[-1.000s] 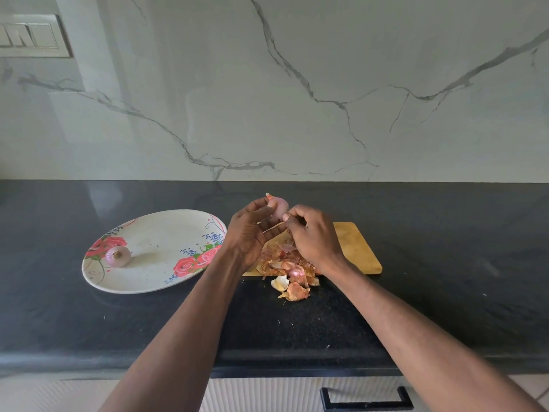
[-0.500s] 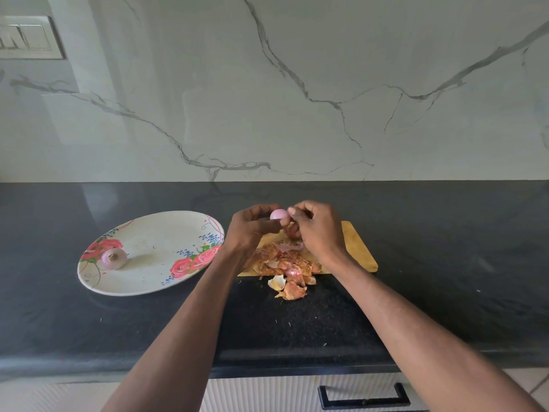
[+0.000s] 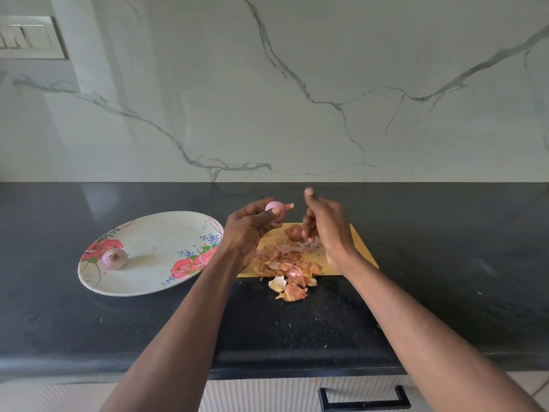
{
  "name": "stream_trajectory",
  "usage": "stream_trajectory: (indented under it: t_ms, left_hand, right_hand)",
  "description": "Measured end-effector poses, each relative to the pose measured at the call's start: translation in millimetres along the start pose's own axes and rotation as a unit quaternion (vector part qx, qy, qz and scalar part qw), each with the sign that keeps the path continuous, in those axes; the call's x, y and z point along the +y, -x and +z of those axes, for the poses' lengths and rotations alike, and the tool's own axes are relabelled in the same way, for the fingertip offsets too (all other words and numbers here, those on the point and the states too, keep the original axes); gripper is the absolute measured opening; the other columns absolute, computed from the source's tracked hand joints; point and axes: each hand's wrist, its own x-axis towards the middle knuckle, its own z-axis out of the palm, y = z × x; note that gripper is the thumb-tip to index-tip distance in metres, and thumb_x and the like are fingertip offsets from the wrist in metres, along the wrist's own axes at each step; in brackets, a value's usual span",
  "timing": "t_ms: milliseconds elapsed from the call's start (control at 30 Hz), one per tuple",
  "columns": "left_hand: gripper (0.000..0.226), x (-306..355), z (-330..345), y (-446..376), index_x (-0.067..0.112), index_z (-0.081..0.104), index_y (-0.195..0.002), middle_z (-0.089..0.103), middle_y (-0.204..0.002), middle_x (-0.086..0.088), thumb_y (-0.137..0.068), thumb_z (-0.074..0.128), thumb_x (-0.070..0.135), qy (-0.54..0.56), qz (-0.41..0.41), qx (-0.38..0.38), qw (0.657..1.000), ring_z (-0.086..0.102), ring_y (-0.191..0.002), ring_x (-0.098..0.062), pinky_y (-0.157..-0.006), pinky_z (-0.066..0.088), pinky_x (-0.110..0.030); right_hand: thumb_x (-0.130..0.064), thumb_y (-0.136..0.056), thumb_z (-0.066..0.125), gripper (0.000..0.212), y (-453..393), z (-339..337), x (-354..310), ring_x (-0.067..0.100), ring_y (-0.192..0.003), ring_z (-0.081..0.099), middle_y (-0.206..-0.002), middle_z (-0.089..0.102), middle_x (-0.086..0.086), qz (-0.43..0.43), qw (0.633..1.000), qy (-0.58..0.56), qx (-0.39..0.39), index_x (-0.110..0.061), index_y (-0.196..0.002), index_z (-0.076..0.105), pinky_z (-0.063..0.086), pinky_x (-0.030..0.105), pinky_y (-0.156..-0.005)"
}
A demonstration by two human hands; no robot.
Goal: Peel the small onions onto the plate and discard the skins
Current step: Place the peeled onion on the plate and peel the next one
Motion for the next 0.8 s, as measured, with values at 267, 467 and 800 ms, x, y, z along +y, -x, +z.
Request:
stream_trajectory:
  t_ms: [267, 467, 800]
  left_hand:
    - [0.028, -2, 3, 4, -0.001, 0.071, -0.097, 0.075, -0.085, -0.013, -0.071, 0.076, 0.008, -0.026, -0.003, -0.021, 0.999, 0.071, -0.075, -0.019, -0.067, 0.059, -0.025]
    - [0.029, -5, 4, 4, -0.001, 0.068, -0.104, 0.075, -0.098, -0.017, -0.076, 0.075, 0.005, -0.031, -0.015, -0.034, 0.999, 0.074, -0.087, -0.025, -0.073, 0.061, -0.030]
    - [0.016, -3, 5, 1, -0.008, 0.067, -0.103, 0.073, -0.093, -0.023, -0.098, 0.054, -0.001, 0.040, -0.077, -0.028, 0.996, 0.074, -0.080, -0.026, -0.072, 0.062, -0.028]
  right_hand:
    - [-0.010, -0.094, 0.068, 0.008, 2, 9, 1, 0.018, -0.059, 0.063, -0.067, 0.069, 0.009, -0.016, 0.999, 0.031, -0.016, -0.005, -0.090, 0.074, 0.057, 0.031, -0.057]
    - [-0.009, -0.101, 0.057, 0.018, 2, 12, 1, 0.003, -0.047, 0.056, -0.059, 0.061, -0.003, 0.007, 0.998, 0.055, 0.019, -0.008, -0.088, 0.070, 0.051, 0.023, -0.048]
    - [-0.011, -0.103, 0.052, 0.020, 4, 22, 3, 0.003, -0.046, 0.046, -0.057, 0.054, -0.003, 0.019, 0.999, -0.022, 0.028, -0.006, -0.091, 0.066, 0.041, 0.019, -0.044]
